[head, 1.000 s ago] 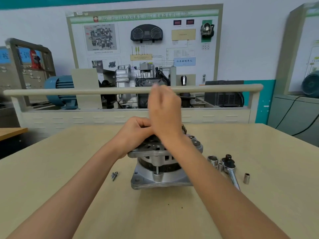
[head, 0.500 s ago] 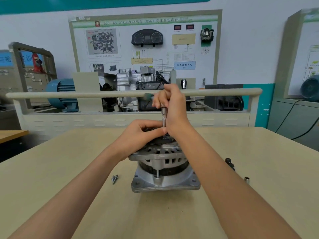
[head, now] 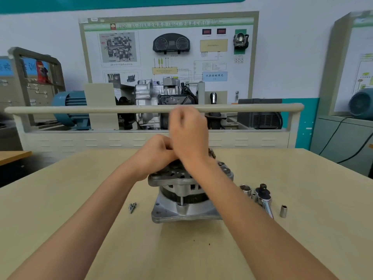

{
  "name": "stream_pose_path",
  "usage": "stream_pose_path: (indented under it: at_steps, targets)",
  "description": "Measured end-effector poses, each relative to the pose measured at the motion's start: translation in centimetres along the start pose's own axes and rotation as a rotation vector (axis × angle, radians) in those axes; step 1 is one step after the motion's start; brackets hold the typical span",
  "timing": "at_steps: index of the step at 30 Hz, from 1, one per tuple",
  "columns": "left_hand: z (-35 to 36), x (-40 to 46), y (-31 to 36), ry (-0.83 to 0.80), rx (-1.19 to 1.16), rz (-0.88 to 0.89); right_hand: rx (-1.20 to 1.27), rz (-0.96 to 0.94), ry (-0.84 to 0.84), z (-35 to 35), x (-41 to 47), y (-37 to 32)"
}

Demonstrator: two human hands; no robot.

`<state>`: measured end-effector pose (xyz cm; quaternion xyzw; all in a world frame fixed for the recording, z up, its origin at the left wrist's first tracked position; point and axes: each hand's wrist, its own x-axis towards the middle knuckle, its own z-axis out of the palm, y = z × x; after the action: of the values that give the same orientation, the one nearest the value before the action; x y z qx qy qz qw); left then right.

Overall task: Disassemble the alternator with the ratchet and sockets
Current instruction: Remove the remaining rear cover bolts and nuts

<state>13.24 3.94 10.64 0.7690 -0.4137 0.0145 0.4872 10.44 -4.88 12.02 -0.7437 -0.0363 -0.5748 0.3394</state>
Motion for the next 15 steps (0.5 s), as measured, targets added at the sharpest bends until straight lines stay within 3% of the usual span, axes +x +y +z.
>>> stream_pose_path:
  at_steps: [2,3,5,10,15]
  targets:
    - [0.6,-0.1,-0.3,0.111,0.022,0.024,-0.592,-0.109,0.03,0.3,-0.9,0.0]
    - [1.0,-0.1,-0.5,0.152,0.036,0.034,-0.712,-0.095,0.048,0.3,-1.2,-0.1]
    - [1.4,-0.1,-0.8,0.197,0.06,0.052,-0.678,-0.098,0.093,0.0,-1.3,-0.1]
    - [1.8,-0.5,-0.8,0.153,0.021,0.106,0.116,0.014,0.073,-0.4,-0.1,0.0]
    - [1.7,-0.5,-0.9,0.068,-0.051,0.134,0.907,0.385,-0.281,-0.8,2.0,0.6]
